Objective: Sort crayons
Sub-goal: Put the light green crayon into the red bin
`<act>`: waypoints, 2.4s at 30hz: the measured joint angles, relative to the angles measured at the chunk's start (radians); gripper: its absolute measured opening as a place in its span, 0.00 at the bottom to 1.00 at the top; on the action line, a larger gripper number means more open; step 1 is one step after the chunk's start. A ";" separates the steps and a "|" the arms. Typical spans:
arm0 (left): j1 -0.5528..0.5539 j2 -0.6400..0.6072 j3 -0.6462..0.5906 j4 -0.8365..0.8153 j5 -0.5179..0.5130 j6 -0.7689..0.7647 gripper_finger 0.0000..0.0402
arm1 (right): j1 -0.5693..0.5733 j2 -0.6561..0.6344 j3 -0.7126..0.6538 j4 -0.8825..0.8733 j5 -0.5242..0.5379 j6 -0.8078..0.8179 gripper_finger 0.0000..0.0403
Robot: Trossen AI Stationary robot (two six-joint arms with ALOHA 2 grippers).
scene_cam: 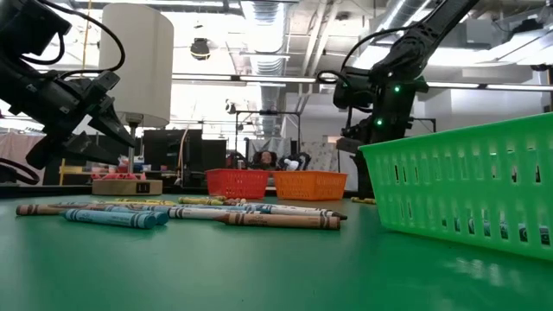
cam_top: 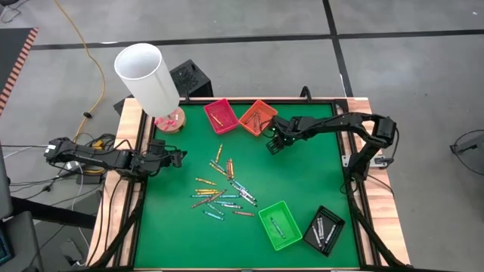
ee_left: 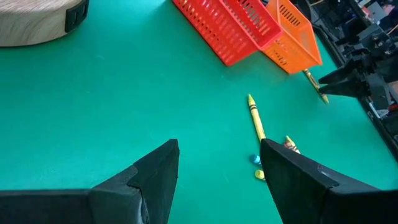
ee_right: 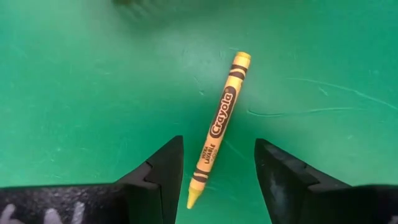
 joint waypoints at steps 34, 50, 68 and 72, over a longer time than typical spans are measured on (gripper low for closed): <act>0.000 0.000 0.000 0.008 0.035 0.007 0.54 | 0.077 0.076 0.123 -0.216 0.049 0.030 0.01; 0.000 0.000 0.000 0.008 0.048 0.043 0.54 | 0.241 0.073 0.359 -0.519 0.053 0.028 0.00; 0.000 0.000 0.000 0.008 0.042 0.043 0.54 | 0.749 0.072 0.436 -0.729 0.039 0.637 0.00; 0.000 0.000 0.000 0.009 0.037 0.043 0.54 | 0.710 0.072 0.436 -0.554 0.132 0.563 0.00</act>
